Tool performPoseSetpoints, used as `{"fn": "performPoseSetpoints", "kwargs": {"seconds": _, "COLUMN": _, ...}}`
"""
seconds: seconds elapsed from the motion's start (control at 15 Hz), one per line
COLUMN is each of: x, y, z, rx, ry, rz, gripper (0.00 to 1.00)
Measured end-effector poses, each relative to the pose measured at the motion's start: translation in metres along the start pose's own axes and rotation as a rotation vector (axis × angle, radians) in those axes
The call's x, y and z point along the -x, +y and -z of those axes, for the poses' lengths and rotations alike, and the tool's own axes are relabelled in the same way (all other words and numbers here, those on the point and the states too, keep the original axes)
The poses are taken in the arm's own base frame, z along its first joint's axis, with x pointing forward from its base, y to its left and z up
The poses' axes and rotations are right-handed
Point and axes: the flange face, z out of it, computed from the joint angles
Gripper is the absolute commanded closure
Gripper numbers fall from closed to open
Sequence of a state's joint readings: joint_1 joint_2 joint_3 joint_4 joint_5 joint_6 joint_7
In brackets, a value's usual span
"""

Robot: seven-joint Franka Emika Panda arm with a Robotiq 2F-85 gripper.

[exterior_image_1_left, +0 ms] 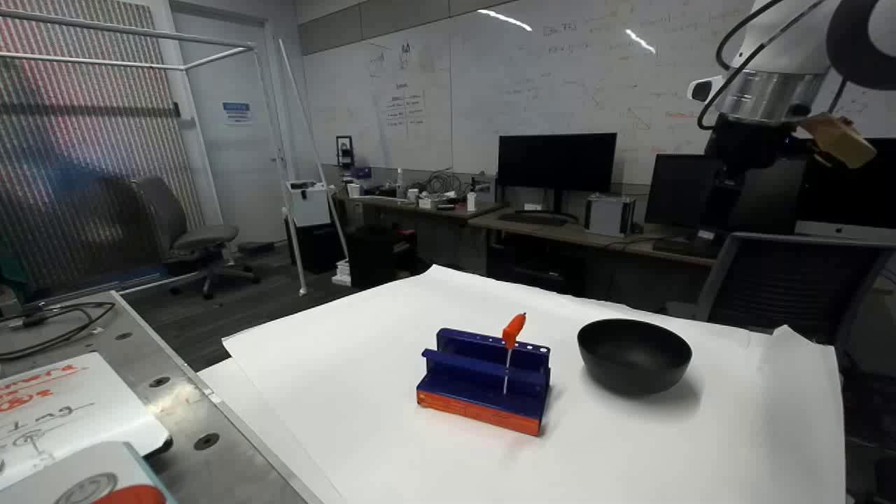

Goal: Place the wrench in the black bowl

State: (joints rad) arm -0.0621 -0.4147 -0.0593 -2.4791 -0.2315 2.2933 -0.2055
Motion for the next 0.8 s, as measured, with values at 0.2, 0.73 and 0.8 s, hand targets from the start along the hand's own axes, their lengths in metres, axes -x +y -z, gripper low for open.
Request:
{"fn": "performPoseSetpoints", "kwargs": {"seconds": 0.2, "x": -0.003, "y": 0.003, "z": 0.007, "rx": 0.006, "ry": 0.017, "rz": -0.003, "gripper": 0.0}}
{"fn": "performPoseSetpoints", "kwargs": {"seconds": 0.73, "x": -0.037, "y": -0.04, "z": -0.003, "rx": -0.009, "ry": -0.037, "rz": -0.074, "gripper": 0.0}}
{"fn": "performPoseSetpoints", "kwargs": {"seconds": 0.8, "x": -0.051, "y": -0.055, "z": -0.006, "rx": -0.012, "ry": -0.052, "rz": -0.102, "gripper": 0.0}}
